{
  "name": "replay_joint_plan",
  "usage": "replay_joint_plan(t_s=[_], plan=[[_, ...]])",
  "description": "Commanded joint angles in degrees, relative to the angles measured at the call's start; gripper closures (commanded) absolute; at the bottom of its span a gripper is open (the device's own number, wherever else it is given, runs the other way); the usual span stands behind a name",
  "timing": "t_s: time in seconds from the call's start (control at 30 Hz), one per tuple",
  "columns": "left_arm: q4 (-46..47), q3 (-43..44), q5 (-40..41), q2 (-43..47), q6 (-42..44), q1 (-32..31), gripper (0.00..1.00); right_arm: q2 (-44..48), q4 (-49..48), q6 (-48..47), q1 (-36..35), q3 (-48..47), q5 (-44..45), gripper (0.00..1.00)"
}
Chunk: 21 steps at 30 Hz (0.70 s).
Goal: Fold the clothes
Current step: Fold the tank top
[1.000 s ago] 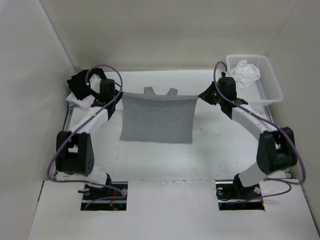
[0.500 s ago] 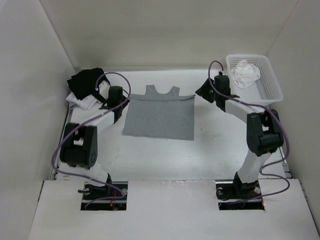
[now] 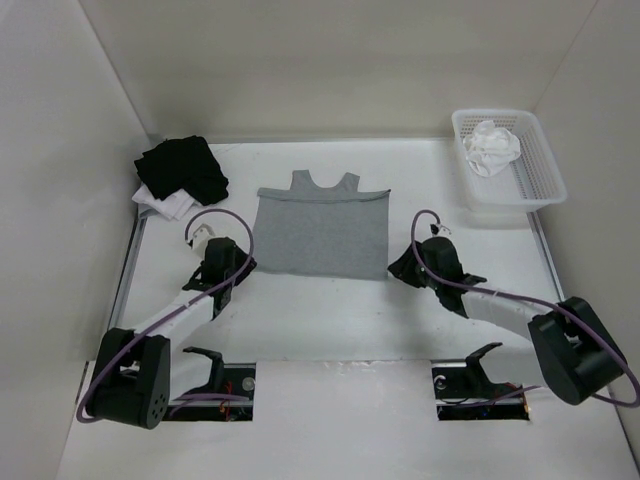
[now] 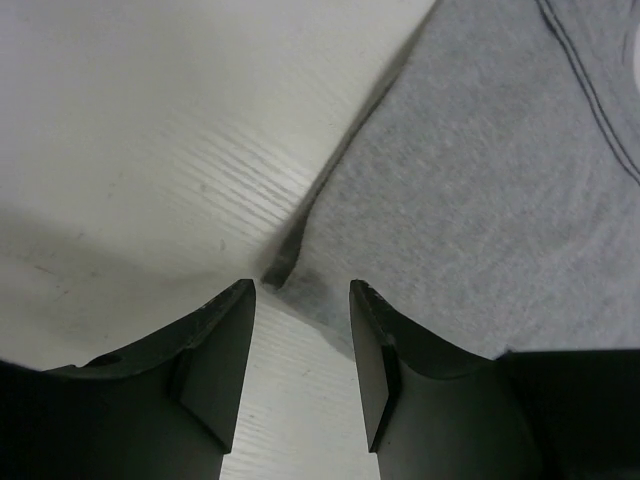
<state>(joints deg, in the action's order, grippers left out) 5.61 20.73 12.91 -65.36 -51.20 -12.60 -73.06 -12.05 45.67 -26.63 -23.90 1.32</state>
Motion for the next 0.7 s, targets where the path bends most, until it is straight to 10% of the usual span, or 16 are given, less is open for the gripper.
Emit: replay_joint_plan(t_s=[0.0, 0.67], plan=[[1.95, -0.25, -4.38, 0.68, -0.22, 2.09, 0.60, 2.92, -1.66, 2.05, -0.30, 1.48, 5.53, 0.61], [5.55, -2.98, -7.20, -3.27, -1.36, 5.70, 0.74, -2.52, -2.18, 4.78, -0.48, 0.17, 5.18, 0.51]])
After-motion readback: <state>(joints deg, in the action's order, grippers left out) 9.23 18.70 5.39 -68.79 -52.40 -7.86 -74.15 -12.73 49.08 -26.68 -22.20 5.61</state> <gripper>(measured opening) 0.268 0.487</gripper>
